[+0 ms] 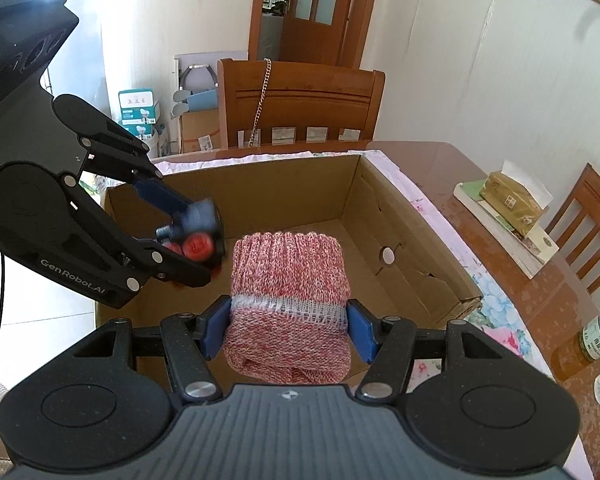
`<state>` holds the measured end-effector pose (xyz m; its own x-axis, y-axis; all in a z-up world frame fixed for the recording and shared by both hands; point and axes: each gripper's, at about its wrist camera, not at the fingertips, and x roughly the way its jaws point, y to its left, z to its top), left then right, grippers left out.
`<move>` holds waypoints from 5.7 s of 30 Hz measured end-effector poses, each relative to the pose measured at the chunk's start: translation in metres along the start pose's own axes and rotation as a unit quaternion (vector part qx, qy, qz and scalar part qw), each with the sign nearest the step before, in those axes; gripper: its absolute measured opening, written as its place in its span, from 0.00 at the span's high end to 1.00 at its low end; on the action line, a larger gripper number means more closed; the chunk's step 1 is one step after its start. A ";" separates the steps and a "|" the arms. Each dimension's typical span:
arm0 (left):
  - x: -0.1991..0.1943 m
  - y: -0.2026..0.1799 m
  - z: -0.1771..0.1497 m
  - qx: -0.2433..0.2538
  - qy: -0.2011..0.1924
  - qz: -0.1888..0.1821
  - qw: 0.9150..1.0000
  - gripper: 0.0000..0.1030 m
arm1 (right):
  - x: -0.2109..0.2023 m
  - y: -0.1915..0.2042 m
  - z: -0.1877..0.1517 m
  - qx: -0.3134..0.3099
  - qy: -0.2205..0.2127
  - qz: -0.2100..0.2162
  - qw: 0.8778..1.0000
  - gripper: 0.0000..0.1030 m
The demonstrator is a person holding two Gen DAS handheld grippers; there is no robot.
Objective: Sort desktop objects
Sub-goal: 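Carry the toy car and pink sock into the box and release both, then withdraw both tools from the box back toward the remaining items, then grasp the KASI box with the left tool while the right tool grasps the blue-grey sock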
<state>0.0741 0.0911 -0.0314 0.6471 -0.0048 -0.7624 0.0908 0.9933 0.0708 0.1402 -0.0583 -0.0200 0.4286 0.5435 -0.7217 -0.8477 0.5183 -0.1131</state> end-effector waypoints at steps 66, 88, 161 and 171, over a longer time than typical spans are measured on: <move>-0.048 -0.147 0.025 0.025 -0.030 -0.058 0.998 0.07 | -0.105 -0.031 -0.144 0.136 -0.001 -0.056 0.989 0.00; 0.039 -0.198 0.020 -0.065 0.022 -0.044 0.997 0.07 | -0.125 -0.059 -0.196 0.143 0.025 -0.080 0.986 0.00; 0.079 -0.204 0.024 -0.119 0.026 -0.015 0.992 0.19 | -0.057 -0.175 -0.248 0.162 0.084 -0.033 0.983 0.06; 0.066 -0.211 0.025 -0.094 0.022 -0.022 0.995 0.19 | -0.056 -0.165 -0.249 0.130 0.099 -0.042 0.986 0.27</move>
<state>0.1165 -0.1214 -0.0800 0.6113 -0.0474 -0.7900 -0.0281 0.9963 -0.0815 0.1777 -0.3388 -0.1309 0.4027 0.3662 -0.8389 -0.6921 0.7216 -0.0172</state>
